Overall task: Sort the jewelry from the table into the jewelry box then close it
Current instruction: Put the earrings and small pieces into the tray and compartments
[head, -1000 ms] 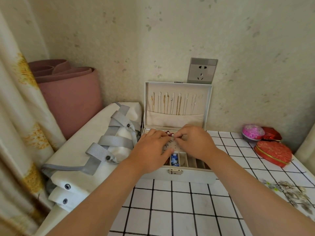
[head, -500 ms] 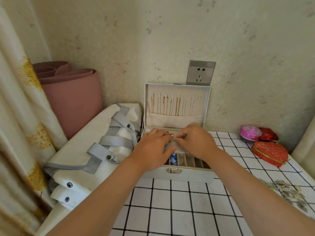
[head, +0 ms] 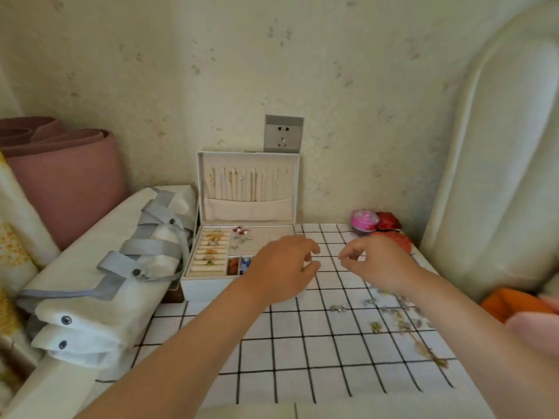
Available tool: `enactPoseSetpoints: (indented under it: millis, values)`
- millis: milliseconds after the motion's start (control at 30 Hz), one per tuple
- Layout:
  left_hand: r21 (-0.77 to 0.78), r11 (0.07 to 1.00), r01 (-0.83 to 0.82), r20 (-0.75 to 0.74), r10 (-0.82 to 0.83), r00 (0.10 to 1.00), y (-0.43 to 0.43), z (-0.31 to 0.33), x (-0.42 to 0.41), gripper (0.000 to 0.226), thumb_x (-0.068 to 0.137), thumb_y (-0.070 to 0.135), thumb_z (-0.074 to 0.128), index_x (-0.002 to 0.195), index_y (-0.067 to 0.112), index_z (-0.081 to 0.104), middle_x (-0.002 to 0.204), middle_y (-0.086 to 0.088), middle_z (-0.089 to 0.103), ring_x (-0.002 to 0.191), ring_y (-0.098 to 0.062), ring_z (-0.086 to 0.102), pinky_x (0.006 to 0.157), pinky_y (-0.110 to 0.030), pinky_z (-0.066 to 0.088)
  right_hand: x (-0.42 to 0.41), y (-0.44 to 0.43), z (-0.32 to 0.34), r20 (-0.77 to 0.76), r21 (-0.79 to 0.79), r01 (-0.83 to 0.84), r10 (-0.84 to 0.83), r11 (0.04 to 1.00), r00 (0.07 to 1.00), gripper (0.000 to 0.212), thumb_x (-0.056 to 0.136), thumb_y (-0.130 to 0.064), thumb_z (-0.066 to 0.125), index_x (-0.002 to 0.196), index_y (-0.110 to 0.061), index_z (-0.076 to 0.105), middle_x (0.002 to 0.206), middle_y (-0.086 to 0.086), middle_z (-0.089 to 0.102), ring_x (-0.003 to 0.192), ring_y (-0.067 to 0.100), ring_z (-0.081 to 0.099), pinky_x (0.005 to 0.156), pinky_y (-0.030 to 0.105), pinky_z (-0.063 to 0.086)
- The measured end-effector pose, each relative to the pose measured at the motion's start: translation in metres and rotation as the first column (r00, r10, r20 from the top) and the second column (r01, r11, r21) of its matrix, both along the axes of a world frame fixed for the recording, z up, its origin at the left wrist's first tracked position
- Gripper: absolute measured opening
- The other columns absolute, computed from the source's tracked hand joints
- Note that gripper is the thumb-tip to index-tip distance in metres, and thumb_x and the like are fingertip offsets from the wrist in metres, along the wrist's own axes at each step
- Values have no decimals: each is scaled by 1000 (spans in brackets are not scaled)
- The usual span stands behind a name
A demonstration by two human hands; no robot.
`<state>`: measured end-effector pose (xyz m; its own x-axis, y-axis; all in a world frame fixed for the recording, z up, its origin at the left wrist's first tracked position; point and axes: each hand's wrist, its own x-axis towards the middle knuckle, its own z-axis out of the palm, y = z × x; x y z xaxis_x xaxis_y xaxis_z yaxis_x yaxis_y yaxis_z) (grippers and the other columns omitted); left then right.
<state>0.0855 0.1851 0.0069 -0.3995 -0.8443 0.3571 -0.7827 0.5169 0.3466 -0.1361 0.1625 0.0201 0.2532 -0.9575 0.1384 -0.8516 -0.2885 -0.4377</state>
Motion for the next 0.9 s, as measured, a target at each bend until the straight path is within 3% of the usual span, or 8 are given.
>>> enactPoseSetpoints:
  millis: [167,300,467,600,667,767,900]
  values:
    - [66,993,94,58,-98,993,14,-14,-48,25,96,33,53,119,26,61,106,9,61,101,-12,54,88,-36,49,-49,27,-22,22,99,34,-36,994,999,13,89,-26,72,91,-39,72,95,-19,70,93,-1,63,84,20,50]
    - [118,987,110,195,-132,972,17,-33,-65,32,97,29,51,128,24,58,123,2,57,117,-16,49,95,-37,46,-63,35,-38,-33,123,54,-50,991,998,18,91,-26,70,107,-35,73,104,-17,68,98,1,62,92,27,52]
    - [176,981,75,262,-120,958,18,-53,-75,28,98,25,49,123,23,61,113,0,56,110,-19,50,89,-36,48,-61,30,-43,-109,92,-6,16,996,994,27,94,-28,66,120,-31,70,115,-14,66,105,5,61,93,28,50]
    - [219,974,61,197,-106,975,11,-58,-78,23,98,20,52,117,23,66,108,1,59,106,-17,53,90,-34,48,-59,21,-43,-254,139,-3,38,990,966,28,95,-28,63,122,-34,69,116,-12,64,105,11,60,87,29,50]
    - [231,971,53,159,-91,983,9,-58,-80,25,97,18,55,118,24,65,108,3,61,104,-14,54,89,-28,47,-58,19,-44,-267,162,9,35,987,963,23,93,-27,65,113,-34,73,110,-13,67,101,12,62,86,29,52]
    - [233,971,60,108,-87,990,7,-58,-80,27,95,17,59,119,27,66,107,8,64,95,-7,55,84,-19,45,-57,16,-44,-222,178,31,10,984,975,12,89,-28,70,97,-32,77,99,-14,71,92,10,65,83,30,54]
    - [248,966,72,4,-75,997,8,-54,-81,23,91,21,65,113,29,68,102,13,64,85,-3,56,81,-18,47,-57,12,-45,-71,174,43,-31,984,997,9,88,-27,71,91,-33,76,87,-19,67,84,2,64,81,31,56]
